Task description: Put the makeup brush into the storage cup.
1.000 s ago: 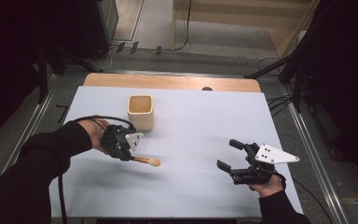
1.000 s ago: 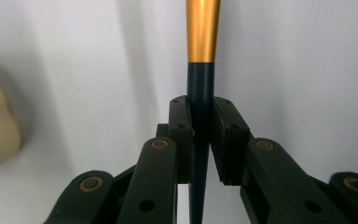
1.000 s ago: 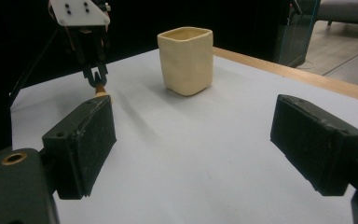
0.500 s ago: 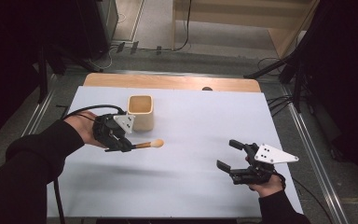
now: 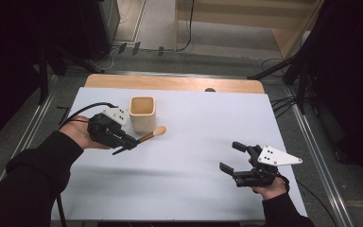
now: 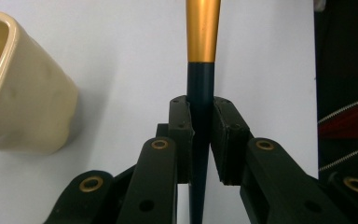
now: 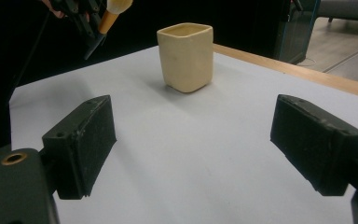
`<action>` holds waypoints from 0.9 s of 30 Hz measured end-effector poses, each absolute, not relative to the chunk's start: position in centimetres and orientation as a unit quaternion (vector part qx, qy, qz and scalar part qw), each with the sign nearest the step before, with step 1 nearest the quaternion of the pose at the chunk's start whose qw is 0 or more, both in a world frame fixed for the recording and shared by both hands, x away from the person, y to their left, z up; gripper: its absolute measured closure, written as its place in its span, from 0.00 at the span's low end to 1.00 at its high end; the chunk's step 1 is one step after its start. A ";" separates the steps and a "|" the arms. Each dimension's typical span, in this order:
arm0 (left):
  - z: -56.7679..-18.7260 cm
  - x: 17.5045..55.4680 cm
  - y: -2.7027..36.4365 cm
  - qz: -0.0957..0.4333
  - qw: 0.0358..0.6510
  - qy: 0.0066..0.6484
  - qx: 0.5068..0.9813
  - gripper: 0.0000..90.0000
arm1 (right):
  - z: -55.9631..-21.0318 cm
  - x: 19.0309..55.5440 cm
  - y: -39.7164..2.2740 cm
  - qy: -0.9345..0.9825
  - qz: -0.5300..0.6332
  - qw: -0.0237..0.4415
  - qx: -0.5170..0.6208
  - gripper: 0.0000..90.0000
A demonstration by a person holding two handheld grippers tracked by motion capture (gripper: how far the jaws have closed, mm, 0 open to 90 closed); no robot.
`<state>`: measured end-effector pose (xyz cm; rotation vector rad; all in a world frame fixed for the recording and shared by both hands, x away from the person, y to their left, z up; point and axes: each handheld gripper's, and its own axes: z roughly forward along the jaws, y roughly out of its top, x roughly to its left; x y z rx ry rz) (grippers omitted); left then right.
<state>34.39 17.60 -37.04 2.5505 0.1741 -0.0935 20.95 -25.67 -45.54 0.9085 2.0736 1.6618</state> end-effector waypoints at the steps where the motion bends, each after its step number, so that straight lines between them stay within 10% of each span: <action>1: -37.2 34.0 17.7 -0.021 0.297 0.071 0.952 0.89 | -45.5 20.9 -25.7 0.728 0.584 0.166 0.319 0.16; 27: -39.2 30.5 18.0 -0.040 0.433 0.175 0.883 0.89 | -45.6 21.0 -25.3 0.727 0.591 0.139 0.319 0.17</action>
